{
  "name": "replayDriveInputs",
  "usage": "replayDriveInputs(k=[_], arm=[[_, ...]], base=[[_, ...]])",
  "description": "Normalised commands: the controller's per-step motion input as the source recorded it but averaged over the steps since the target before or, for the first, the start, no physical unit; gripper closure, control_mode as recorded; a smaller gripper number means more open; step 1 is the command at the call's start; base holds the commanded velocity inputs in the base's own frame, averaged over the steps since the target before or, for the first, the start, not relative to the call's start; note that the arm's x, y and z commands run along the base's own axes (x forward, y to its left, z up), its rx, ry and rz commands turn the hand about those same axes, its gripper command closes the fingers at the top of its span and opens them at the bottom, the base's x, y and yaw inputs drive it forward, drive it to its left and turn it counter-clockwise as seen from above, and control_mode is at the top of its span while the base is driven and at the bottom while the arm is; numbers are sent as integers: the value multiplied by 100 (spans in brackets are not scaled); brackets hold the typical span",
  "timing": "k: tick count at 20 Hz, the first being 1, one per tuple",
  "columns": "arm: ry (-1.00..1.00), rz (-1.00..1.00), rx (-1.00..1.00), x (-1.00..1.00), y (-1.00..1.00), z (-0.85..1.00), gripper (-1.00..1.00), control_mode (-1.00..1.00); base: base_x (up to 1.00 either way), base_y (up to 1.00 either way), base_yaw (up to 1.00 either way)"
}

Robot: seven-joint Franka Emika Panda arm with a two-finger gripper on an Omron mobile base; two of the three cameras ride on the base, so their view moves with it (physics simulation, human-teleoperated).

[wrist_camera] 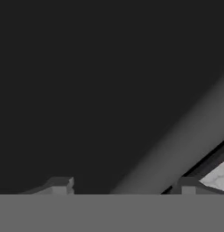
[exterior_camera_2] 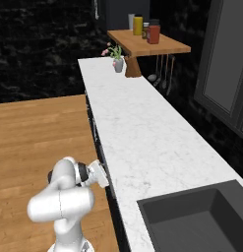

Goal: Pick up the cup and bowl from the counter, place them in the dishwasher, and close the dishwasher door.

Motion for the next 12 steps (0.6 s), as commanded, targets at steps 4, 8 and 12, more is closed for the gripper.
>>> replayDriveInputs(k=[4, 8, 12], arm=[[4, -2, 0, 51, -100, -23, -100, -100], [8, 0, 0, 43, -100, -19, -100, -100], [7, 0, 0, 36, -99, -9, -100, -100]], base=[[0, 0, 0], [0, 0, 0], [0, 0, 0]])
